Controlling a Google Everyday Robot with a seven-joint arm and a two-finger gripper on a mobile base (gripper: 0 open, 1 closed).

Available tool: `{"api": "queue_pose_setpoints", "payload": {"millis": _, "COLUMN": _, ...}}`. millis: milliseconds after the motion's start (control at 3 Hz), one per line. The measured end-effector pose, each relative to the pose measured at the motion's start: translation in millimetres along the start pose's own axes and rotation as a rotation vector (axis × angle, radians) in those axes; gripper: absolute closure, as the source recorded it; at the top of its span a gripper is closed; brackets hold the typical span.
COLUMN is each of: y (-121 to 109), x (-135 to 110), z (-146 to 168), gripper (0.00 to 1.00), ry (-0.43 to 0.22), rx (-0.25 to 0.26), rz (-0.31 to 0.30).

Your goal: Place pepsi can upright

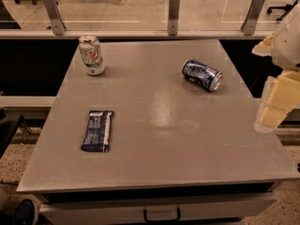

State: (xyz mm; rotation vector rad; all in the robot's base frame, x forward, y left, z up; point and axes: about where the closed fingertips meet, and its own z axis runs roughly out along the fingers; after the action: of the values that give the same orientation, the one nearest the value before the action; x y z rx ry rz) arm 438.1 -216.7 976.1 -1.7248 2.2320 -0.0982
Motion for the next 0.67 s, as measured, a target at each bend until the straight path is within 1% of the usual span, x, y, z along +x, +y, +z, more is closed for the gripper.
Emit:
{"api": "queue_pose_setpoints", "payload": {"millis": 333, "y": 0.0, "x": 0.0, "z": 0.0, "gripper": 0.0, "ry": 0.0, "rx": 0.0, "rz": 0.0}}
{"api": "queue_pose_setpoints", "payload": {"millis": 667, "y": -7.9, "x": -6.8, "z": 8.5, "gripper": 0.0, "ry": -0.002, "rx": -0.029, "rz": 0.0}}
